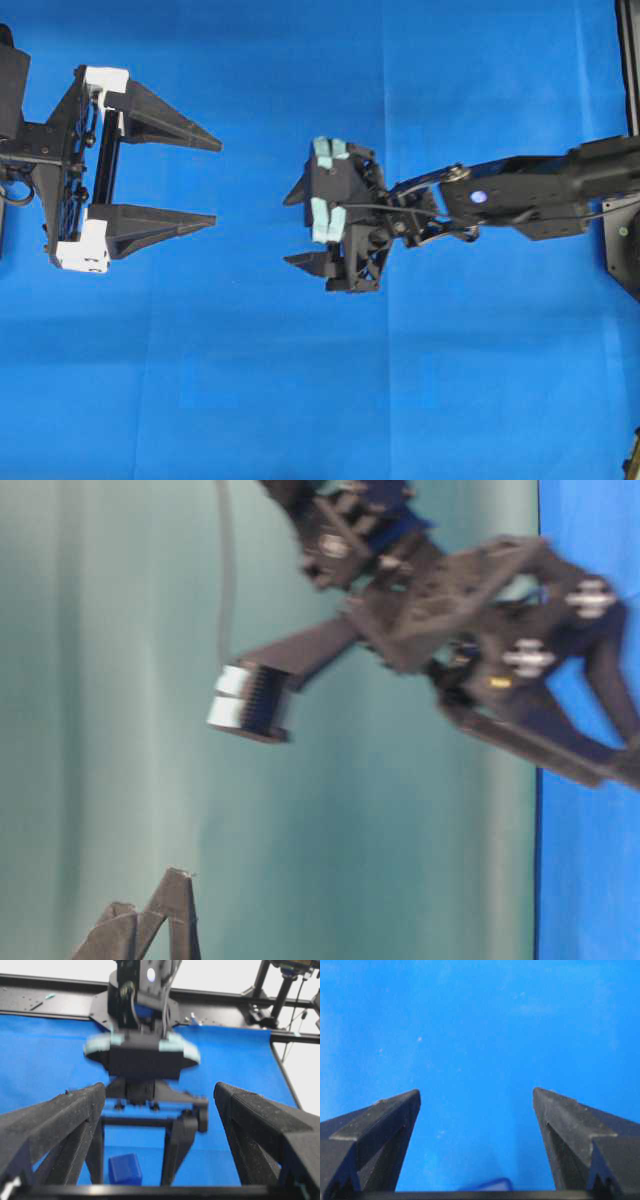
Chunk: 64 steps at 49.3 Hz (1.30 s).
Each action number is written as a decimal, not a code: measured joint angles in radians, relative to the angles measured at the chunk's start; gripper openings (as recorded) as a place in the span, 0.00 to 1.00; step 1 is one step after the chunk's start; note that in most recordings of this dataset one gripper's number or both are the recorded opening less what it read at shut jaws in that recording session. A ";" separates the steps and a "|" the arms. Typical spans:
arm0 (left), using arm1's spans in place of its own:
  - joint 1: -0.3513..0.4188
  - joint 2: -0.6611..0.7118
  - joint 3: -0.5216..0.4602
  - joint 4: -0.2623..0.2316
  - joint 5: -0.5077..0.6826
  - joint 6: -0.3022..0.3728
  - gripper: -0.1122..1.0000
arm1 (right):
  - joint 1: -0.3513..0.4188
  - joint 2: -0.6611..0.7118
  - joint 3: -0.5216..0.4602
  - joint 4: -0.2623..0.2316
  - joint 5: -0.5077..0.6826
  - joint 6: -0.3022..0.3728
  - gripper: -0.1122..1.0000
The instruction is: Handover the blue block to the right arm after grasping it with the left arm, then place it in the designated position.
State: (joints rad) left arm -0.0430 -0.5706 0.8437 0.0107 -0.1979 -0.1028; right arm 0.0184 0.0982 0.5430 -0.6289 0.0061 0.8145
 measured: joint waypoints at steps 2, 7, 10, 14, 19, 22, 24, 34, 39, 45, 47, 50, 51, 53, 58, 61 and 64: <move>0.000 0.000 -0.002 0.000 0.000 -0.002 0.94 | 0.003 -0.026 0.000 0.000 0.023 0.000 0.86; -0.002 0.000 0.000 0.002 -0.002 -0.002 0.94 | 0.012 -0.091 0.002 0.000 0.081 0.000 0.86; 0.000 0.000 0.000 0.000 0.000 0.000 0.94 | 0.018 -0.126 0.006 0.000 0.109 0.000 0.86; -0.002 0.000 -0.002 0.002 0.000 -0.002 0.94 | 0.028 -0.170 0.015 0.000 0.140 0.000 0.86; -0.002 0.000 -0.002 0.002 0.000 0.000 0.94 | 0.038 -0.221 0.026 0.000 0.173 0.000 0.86; -0.002 0.000 -0.002 0.000 0.000 0.000 0.94 | 0.043 -0.252 0.032 0.000 0.195 0.000 0.86; 0.000 0.000 0.000 0.002 0.000 0.000 0.94 | 0.048 -0.273 0.035 0.000 0.210 0.000 0.86; -0.002 0.000 -0.002 0.002 -0.002 0.000 0.94 | 0.071 -0.390 0.055 0.002 0.287 0.000 0.86; -0.002 0.000 0.000 0.000 -0.002 0.000 0.94 | 0.081 -0.443 0.069 0.000 0.319 0.000 0.86; -0.002 0.000 -0.002 0.000 -0.002 0.000 0.94 | 0.094 -0.506 0.089 0.002 0.353 0.000 0.86; -0.002 0.000 0.000 0.000 -0.002 0.000 0.94 | 0.095 -0.523 0.097 0.002 0.360 0.000 0.86; -0.002 0.000 0.000 0.000 0.000 0.000 0.94 | 0.097 -0.548 0.107 0.000 0.364 0.002 0.86; -0.002 0.000 -0.002 0.000 -0.002 0.000 0.94 | 0.097 -0.554 0.112 0.002 0.364 0.002 0.86; -0.002 0.000 0.000 0.000 -0.002 0.000 0.94 | 0.097 -0.563 0.117 0.002 0.365 0.002 0.86; -0.002 0.000 -0.002 0.000 -0.002 0.000 0.94 | 0.097 -0.571 0.121 0.002 0.367 0.002 0.86; -0.002 0.000 -0.002 0.000 -0.002 0.000 0.94 | 0.097 -0.571 0.121 0.002 0.367 0.002 0.86; -0.002 0.002 -0.002 0.000 -0.002 0.000 0.94 | 0.097 -0.571 0.121 0.002 0.367 0.002 0.86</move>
State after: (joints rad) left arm -0.0445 -0.5691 0.8422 0.0107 -0.1994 -0.1028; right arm 0.1150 -0.4725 0.6642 -0.6274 0.3728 0.8161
